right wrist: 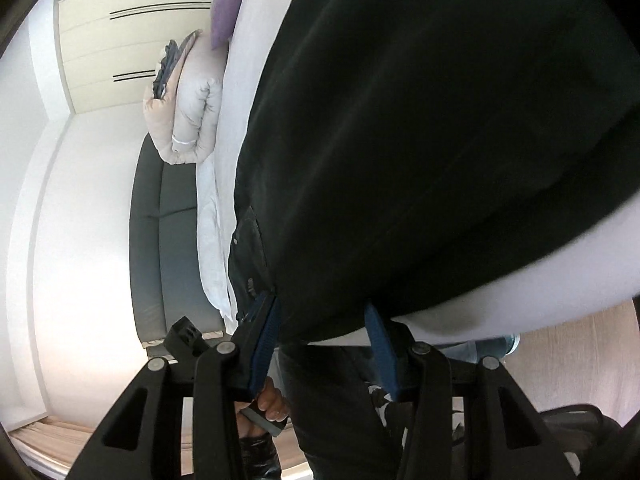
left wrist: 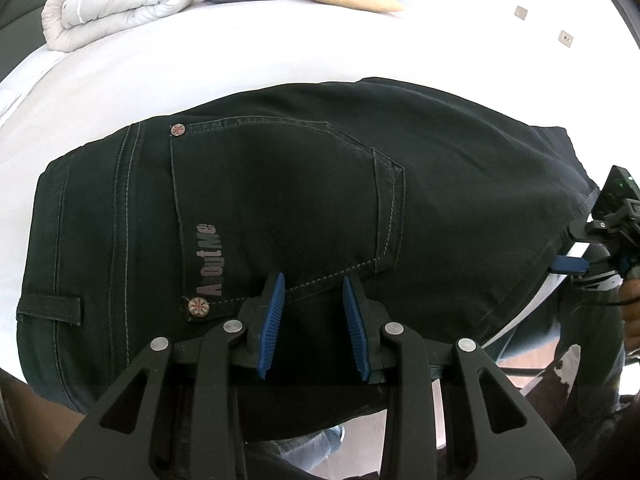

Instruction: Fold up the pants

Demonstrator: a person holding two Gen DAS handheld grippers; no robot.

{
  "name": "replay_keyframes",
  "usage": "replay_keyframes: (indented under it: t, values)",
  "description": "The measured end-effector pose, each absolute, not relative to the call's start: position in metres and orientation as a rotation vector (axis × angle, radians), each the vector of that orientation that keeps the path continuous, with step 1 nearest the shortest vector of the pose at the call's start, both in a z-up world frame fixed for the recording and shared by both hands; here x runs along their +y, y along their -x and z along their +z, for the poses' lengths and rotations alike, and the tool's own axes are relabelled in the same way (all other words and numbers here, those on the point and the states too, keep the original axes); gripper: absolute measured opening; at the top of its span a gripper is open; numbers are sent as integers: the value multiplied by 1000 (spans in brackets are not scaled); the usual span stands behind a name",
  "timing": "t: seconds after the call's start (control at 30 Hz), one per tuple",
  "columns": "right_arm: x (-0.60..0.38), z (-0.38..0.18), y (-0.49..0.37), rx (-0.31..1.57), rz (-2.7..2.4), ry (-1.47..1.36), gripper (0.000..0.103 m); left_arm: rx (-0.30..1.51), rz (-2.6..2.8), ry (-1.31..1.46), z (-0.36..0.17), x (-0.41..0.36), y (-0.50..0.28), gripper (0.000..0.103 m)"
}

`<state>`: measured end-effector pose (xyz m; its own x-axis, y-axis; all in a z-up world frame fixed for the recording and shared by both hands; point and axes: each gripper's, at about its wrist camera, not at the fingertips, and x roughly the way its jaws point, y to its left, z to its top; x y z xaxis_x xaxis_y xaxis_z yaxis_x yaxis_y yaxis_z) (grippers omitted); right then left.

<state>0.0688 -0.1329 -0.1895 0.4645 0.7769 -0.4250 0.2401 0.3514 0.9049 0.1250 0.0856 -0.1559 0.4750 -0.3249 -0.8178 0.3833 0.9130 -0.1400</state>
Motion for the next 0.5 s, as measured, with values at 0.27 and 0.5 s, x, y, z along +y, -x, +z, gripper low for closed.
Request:
replay_keyframes:
  t: [0.27, 0.5]
  values:
    - [-118, -192, -85, 1092, 467, -1131, 6, 989, -433, -75, -155, 84, -122, 29]
    - [-117, -199, -68, 1078, 450, -1136, 3, 1003, -443, -95, -154, 86, -115, 29]
